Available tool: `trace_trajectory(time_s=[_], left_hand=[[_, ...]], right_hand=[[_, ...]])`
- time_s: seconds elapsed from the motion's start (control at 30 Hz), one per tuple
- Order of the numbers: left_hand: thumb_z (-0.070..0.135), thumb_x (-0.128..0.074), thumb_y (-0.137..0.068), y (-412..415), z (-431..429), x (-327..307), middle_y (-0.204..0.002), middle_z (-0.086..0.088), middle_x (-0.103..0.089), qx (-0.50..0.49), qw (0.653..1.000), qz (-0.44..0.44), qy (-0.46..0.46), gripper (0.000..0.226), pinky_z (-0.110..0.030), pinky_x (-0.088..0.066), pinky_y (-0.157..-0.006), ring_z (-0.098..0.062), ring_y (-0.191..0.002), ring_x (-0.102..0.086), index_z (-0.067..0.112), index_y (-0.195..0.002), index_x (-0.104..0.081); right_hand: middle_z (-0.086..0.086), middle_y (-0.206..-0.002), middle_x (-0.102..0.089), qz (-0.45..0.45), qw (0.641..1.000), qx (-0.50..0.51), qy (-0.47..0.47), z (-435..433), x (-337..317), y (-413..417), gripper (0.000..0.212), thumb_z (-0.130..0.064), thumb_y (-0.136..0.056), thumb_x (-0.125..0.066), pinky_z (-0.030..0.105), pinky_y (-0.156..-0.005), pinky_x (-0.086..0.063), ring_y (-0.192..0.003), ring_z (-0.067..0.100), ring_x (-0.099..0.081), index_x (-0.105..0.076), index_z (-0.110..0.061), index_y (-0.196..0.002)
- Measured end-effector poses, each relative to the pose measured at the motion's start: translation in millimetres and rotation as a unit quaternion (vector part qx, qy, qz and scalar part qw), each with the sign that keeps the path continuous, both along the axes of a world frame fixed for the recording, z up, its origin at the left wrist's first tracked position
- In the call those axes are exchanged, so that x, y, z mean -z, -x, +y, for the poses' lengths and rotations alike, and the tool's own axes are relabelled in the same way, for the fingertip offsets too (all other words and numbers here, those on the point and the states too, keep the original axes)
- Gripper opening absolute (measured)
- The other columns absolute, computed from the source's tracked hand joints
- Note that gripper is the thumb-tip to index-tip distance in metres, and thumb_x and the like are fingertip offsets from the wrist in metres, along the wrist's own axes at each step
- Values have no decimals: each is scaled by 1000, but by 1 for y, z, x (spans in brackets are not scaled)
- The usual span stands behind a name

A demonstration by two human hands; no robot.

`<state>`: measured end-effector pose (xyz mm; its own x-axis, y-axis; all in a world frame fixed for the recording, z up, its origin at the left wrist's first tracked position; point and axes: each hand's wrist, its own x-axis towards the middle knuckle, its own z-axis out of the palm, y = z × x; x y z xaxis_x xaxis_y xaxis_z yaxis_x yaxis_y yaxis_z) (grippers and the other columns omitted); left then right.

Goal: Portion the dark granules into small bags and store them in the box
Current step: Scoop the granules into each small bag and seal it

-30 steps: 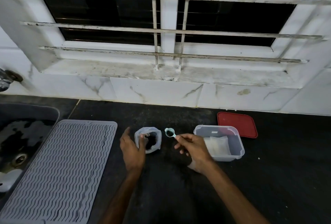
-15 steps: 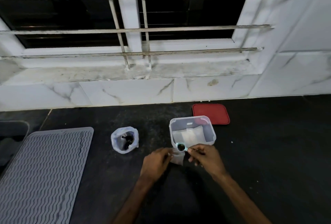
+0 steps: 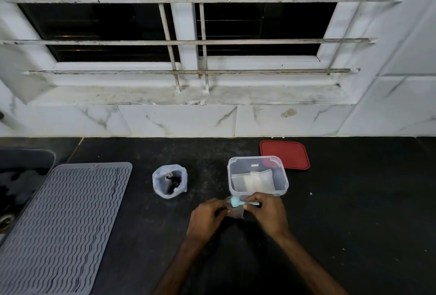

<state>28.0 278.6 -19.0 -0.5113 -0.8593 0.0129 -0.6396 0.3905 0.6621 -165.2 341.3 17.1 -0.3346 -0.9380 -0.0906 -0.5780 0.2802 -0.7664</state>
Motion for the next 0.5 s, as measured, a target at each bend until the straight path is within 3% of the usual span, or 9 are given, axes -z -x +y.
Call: trace_trajectory(time_s=[0.23,0.5], left_hand=[[33,-64,-89,0,0,-1,-105,19,-68,-6,1000,0,-6,21,-21,-50,-81,0,-93,-61,39,-108,-70],[43,-69,-84,-5,0,0,-101,26,-64,-34,998,38,-43,41,-16,-50,-79,9,-89,-59,48,-122,-54]], right_hand=[[-23,-78,-72,-34,999,14,17,-1,0,2,11,-23,-75,-82,22,-73,-55,-77,-3,-68,-77,-31,-80],[0,-75,-76,-230,969,87,26,4,-3,-2,5,-16,-88,-72,16,-52,-47,-57,13,-65,-76,-13,-86]])
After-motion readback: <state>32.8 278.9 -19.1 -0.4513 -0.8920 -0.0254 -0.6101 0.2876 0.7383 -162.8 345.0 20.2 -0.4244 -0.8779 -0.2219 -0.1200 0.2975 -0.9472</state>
